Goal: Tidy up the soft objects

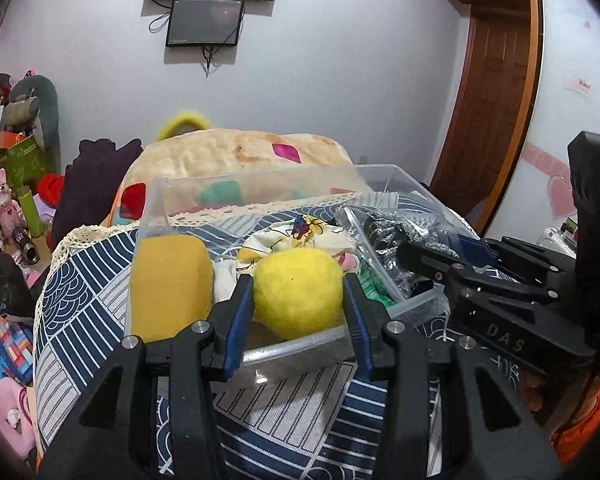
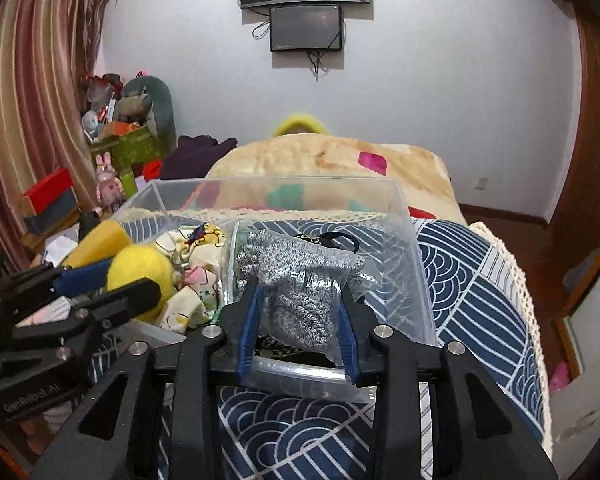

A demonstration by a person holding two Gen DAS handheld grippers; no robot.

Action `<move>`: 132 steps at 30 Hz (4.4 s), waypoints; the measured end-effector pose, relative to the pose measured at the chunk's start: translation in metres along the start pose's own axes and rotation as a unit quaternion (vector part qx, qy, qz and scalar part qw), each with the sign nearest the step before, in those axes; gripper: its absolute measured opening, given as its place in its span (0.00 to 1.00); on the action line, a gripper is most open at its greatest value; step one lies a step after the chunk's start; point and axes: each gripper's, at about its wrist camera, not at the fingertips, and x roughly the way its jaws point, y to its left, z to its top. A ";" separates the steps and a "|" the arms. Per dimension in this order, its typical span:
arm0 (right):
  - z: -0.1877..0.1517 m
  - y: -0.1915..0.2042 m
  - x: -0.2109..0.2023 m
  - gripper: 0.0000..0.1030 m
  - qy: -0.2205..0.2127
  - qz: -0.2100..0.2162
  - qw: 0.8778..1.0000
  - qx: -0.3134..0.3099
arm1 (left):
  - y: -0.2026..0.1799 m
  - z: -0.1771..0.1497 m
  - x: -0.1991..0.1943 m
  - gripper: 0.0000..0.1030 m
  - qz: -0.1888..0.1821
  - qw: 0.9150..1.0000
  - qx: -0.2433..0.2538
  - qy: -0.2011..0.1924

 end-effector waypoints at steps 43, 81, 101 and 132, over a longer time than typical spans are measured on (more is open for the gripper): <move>-0.003 0.018 -0.119 1.00 -0.169 0.022 0.985 -0.010 | -0.009 -0.020 -0.148 0.89 0.024 0.986 0.009 -0.163; -0.013 0.013 -0.127 1.00 -0.176 0.026 0.984 0.002 | -0.015 -0.028 -0.155 1.00 0.040 0.981 0.018 -0.187; -0.012 0.013 -0.128 1.00 -0.177 0.027 0.984 0.005 | -0.012 -0.029 -0.154 1.00 0.041 0.982 0.010 -0.185; -0.018 0.014 -0.123 1.00 -0.165 0.029 0.986 0.007 | -0.013 -0.028 -0.153 1.00 0.015 0.986 0.013 -0.167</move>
